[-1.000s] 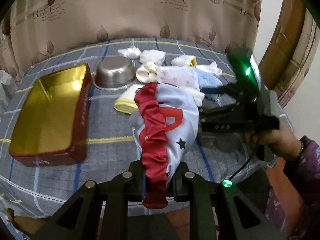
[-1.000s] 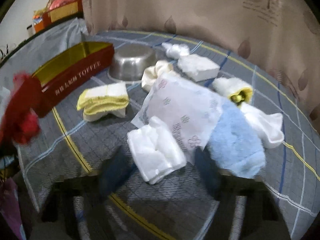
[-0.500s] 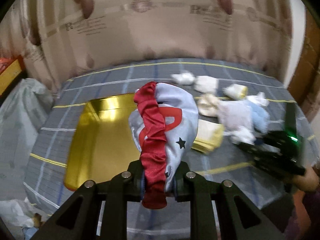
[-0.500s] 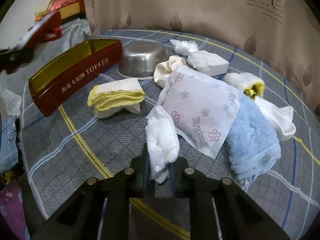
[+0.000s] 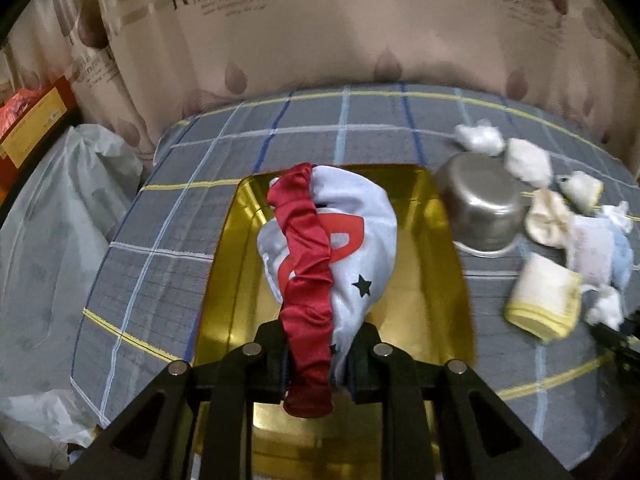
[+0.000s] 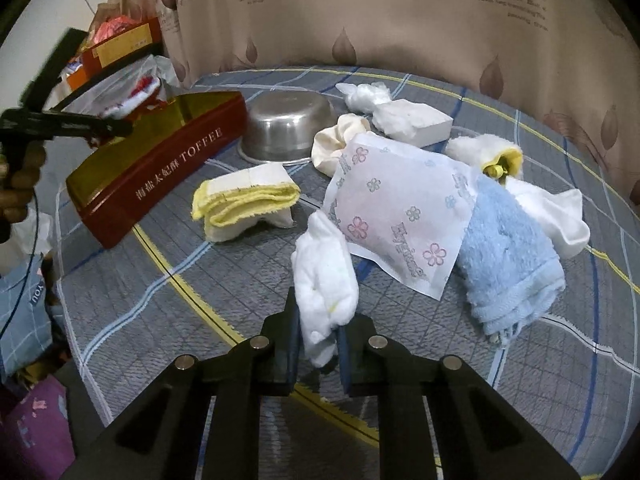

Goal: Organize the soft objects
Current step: 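Carry the garment into the gold tin and release it with the left gripper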

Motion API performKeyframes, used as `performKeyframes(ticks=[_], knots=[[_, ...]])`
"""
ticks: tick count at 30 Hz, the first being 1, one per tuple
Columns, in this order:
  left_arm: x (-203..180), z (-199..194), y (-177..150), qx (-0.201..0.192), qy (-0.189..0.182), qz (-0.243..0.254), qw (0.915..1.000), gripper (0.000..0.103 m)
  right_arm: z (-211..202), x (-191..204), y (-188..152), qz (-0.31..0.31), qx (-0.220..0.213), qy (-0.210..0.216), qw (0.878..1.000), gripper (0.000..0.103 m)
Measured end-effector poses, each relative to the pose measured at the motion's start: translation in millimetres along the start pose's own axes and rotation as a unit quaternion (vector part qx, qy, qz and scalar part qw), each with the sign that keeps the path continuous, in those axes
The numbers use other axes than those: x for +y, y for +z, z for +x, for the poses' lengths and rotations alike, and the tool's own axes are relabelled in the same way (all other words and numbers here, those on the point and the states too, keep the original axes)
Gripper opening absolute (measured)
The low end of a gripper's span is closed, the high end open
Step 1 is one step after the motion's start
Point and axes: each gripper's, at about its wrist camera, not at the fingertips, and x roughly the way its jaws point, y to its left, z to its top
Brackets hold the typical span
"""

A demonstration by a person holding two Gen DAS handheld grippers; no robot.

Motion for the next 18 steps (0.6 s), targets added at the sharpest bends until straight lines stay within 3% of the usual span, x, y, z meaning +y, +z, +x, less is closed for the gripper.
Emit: performKeyframes(ticks=[3,6,9,13,18], knots=[[7,17,3,0.015,-0.001,-0.003,0.9999,0.033,-3,3,1,0.006,-0.005,0.006,1.000,0.014],[8,26,4,0.022,-0.007,0.000,0.9997,0.048,-8,7,5,0.008,-0.010,0.012,1.000,0.014],[7,28,4,0.017,-0.029,0.002,0.9994,0.050,-15,14,12,0.007,-0.020,0.020,1.000,0.014],[6,22,1,0.002,-0.022,0.010,0.9997,0.056,-28,30,31,-0.008,-0.042,0.035,0.998,0.014],[27,-9,-10,-0.026,-0.021,-0.057,0.9978,0.056,-33,56,63,-0.017,-0.064,0.068,0.996,0.014]])
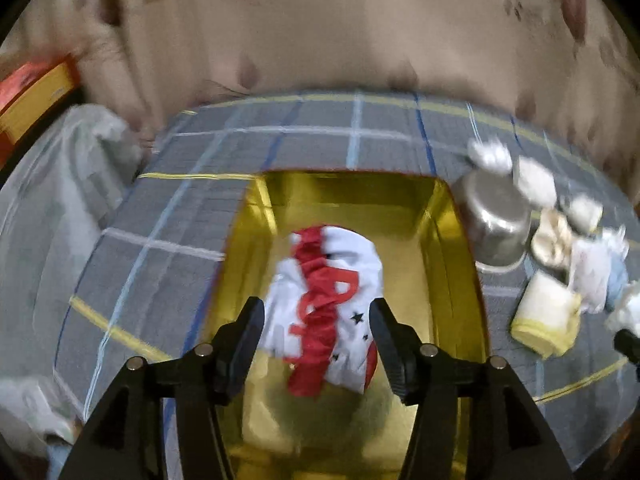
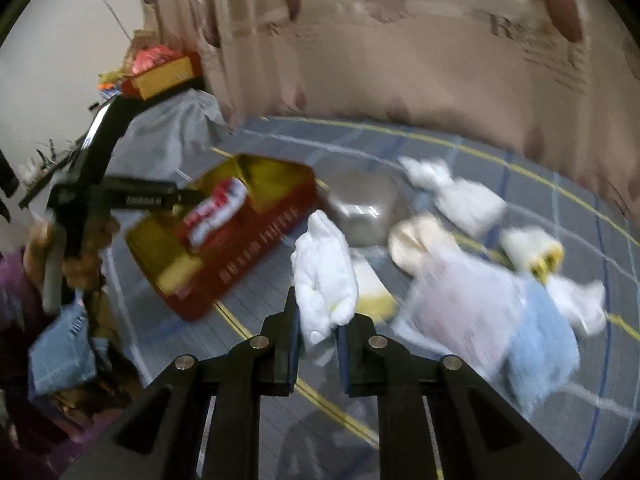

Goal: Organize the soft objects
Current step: 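Carry the garment into the gold tin and release it with the left gripper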

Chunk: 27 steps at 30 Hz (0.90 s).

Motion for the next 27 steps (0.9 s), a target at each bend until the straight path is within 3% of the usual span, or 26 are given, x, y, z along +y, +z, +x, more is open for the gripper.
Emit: performKeyframes(ticks=[2,4,8,14,19,24,27], knots=[[7,-17,-6,-0.009,0.032,-0.027,0.9991,0.058,9,12,17,-0.004,-0.005,0.018,1.000,0.014],[12,-28,-15,-0.001,0.038,-0.041,0.9984,0.059,21,26,36,-0.010,-0.007,0.038,0.999,0.014],[14,-39,-40,0.046,0.077,-0.050,0.9947,0.059,55,53,69,-0.023,-0.001,0.064,0.998,0.014],[21,-68,-82,0.059,0.074,-0.092,0.9912,0.059,129,79,103,-0.028,0.042,0.069,0.996,0.014],[29,-80,-80,0.017,0.092,-0.092,0.9914,0.059,174,87,109,-0.029,0.067,0.055,0.996,0.014],[32,-66,-81,0.036,0.077,-0.090,0.9923,0.059,197,88,109,-0.033,0.083,0.037,0.995,0.015],[33,-64,-82,0.042,0.074,-0.093,0.9921,0.059,204,86,108,-0.022,0.088,0.035,0.995,0.022]])
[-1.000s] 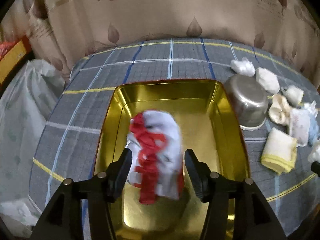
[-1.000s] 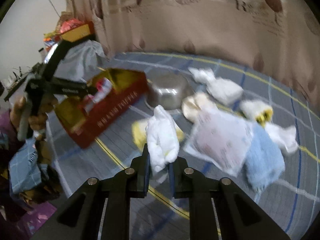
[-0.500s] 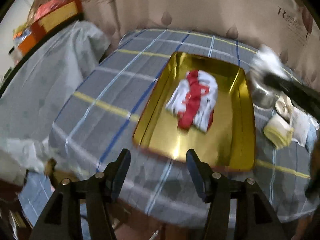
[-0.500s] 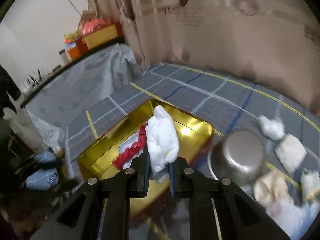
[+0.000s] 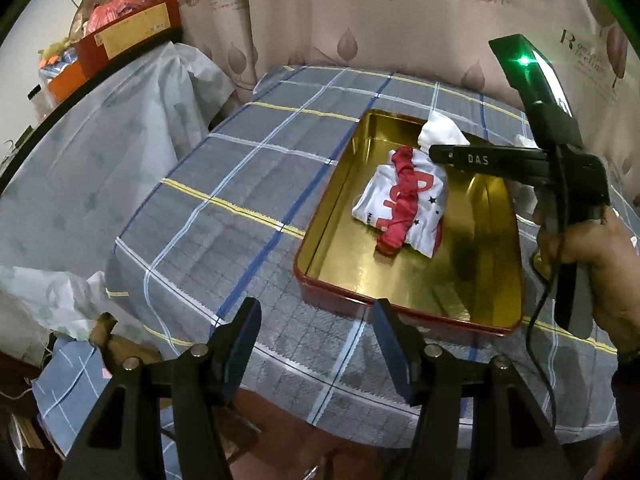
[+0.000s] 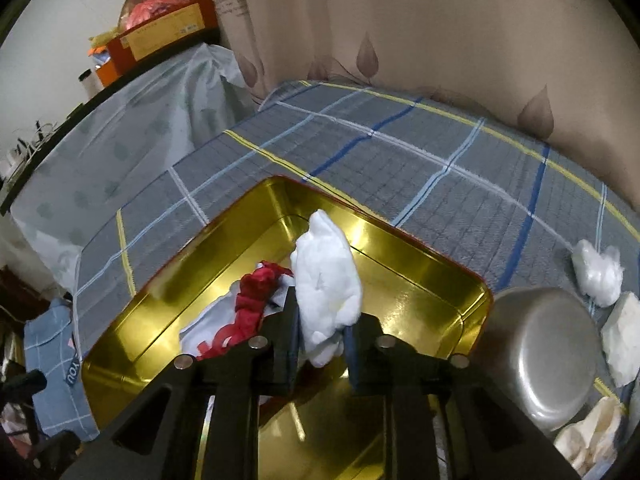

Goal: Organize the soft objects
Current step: 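Carry the garment into the gold tin and release it with the left gripper, then grasp the yellow-edged cloth with the left gripper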

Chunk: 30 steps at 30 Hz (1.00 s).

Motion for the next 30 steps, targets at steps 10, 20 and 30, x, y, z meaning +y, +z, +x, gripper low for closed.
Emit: performKeyframes(ticks=[10,20,30], knots=[[-10,-1,-4,-0.004,0.001,0.015,0.9999,0.059,-71,-5,-24,0.005,-0.122,-0.030,0.992,0.079],[-40,-36,-11,-0.040,-0.149,0.061,0.9862,0.059,-239,-101,-200,0.054,-0.251,-0.294,0.921,0.102],[-160,-39,-8,-0.037,-0.222,0.192,0.9551,0.059,-265,-226,-268,0.218,-0.169,-0.410,0.869,0.102]])
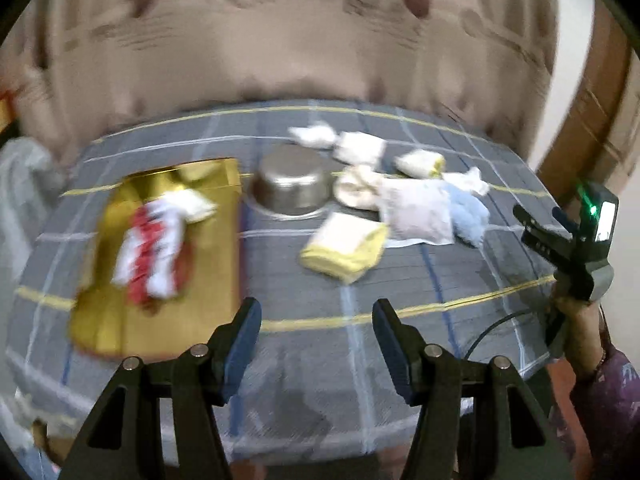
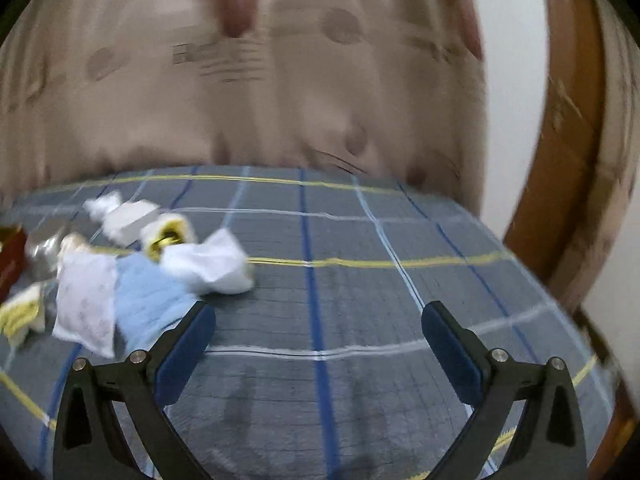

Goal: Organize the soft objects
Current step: 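Grasp the yellow-edged cloth with the left gripper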

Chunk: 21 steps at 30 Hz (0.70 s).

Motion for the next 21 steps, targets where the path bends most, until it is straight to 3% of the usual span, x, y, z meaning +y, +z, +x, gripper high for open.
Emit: performKeyframes(ticks=[3,5,12,16,19,21], knots=[[-17,29,21,0.020,-0.015,0.027,0.9993,0.059,7,-7,-4,0.012,0.028,-0.034,0.999,0.103],[-23,47,34,0.034,-0.032,0.044,0.9979,0.059,19,-3,-9,0.004,0.070,-0.051,0.996,0.102],[-40,105,48,0.092,-0.010,0.115,0.9891,0.059,20,-14,-10,0.034,0.078,-0.007,0.996,0.102],[-56,121,43,0.082,0.042,0.179,0.9795,0.059,24,-17,-10,0.048,0.087,0.011,0.995,0.103],[-58,137,40,0.096,0.064,0.199,0.9733,0.059,23,-16,-8,0.048,0.084,0.019,0.995,0.103],[-56,142,39,0.083,0.084,0.205,0.9717,0.059,23,-16,-8,0.048,0.084,0.022,0.995,0.103]])
